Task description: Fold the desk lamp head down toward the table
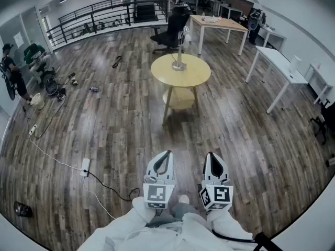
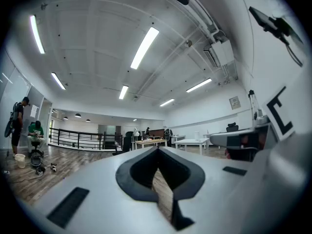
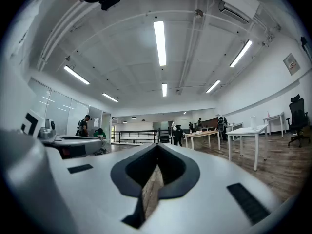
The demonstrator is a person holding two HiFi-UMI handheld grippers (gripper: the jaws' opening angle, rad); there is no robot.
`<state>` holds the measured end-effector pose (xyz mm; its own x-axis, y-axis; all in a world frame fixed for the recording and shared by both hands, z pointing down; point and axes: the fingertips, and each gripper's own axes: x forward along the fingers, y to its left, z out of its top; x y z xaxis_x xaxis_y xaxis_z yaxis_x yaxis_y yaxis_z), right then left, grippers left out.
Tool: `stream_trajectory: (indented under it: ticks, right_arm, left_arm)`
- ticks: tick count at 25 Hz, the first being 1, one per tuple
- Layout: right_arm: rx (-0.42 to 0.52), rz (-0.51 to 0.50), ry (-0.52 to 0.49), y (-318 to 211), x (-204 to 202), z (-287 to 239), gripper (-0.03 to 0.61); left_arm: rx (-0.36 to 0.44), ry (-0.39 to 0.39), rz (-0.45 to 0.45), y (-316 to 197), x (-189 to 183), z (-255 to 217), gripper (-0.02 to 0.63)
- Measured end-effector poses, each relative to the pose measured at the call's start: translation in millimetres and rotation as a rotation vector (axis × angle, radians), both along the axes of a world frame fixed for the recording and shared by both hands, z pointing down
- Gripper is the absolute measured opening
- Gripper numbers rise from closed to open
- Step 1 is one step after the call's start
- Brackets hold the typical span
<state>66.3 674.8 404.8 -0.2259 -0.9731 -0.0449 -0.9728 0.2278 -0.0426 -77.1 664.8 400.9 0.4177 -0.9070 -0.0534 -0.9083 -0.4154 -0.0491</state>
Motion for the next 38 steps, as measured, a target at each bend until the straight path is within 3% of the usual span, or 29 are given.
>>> stream_trajectory:
  ticks: [8,24,32,38]
  right_arm:
    - [-0.004,-0.020,-0.013,-58.8,-2.4,6.8,0.009]
    - [-0.014,-0.101,-0.063,-252.3,30.5,-2.8,0.009]
    - [-0.025,-0.129,-0.069,-326.2,44.4,-0.4,0.009]
    - [-0.039,-0.121,-0.078,-364.5,51.6,8.3,0.009]
  left_arm:
    - [0.004,0.000,-0.014,-47.4,2.1,22.6,0.000]
    - [-0.056,0.014,-0.025,-229.6,53.5,30.8,0.000]
    - [-0.081,0.020,-0.090,-303.3,52.9,33.1,0.000]
    - [-0.085,0.008,-0.090,-346.4,53.8,35.4,0.000]
